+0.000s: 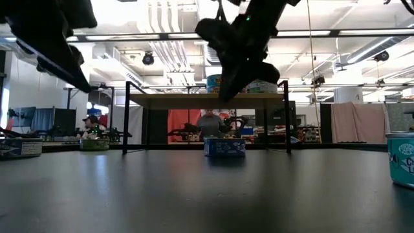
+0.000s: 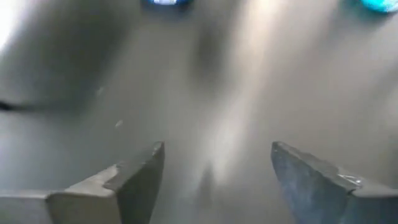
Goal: Stack canned seafood by type on shelf
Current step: Put the blue tuna can on the shelf
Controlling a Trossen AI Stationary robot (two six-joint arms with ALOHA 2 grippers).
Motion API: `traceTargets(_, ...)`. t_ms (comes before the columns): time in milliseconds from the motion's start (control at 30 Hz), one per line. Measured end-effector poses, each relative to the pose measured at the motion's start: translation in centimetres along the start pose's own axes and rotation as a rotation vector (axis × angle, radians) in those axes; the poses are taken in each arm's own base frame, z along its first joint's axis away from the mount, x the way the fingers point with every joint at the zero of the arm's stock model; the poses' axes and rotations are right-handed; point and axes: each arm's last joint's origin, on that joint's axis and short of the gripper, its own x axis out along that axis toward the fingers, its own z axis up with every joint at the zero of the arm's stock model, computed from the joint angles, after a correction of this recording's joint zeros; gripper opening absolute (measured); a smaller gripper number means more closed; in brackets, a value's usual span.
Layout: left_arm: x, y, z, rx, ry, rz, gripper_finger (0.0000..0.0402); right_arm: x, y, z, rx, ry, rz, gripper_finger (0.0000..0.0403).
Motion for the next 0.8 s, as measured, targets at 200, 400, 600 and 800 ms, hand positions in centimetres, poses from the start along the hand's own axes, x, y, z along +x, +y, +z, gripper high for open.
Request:
traceTargets(200,0.6,-0.6,-0.4,-0.047,0.002,0.02,0.032,1.6,-0.7,0.5,0.105,-0.063,-0.122,0.0013)
traceTargets(400,2.0,-1.2,-0.6,0.017,-0.027,0.095,0.0327,5.0,-1.5,0.2,0.182,-0.01,-0.194,0.0013)
traceTargets(600,3.9,-2.3,-0.7,0.175,-0.043,0.109,0.0327,6.5,-1.1,-0.6,0.246,0.141,-0.094,0.0013)
traceTargets(800,6.5,-3.2,-1.3,0.202,-0.025,0.128,0.0327,2.2,1.9,0.2,0.262,0.12,0.121,0.0013)
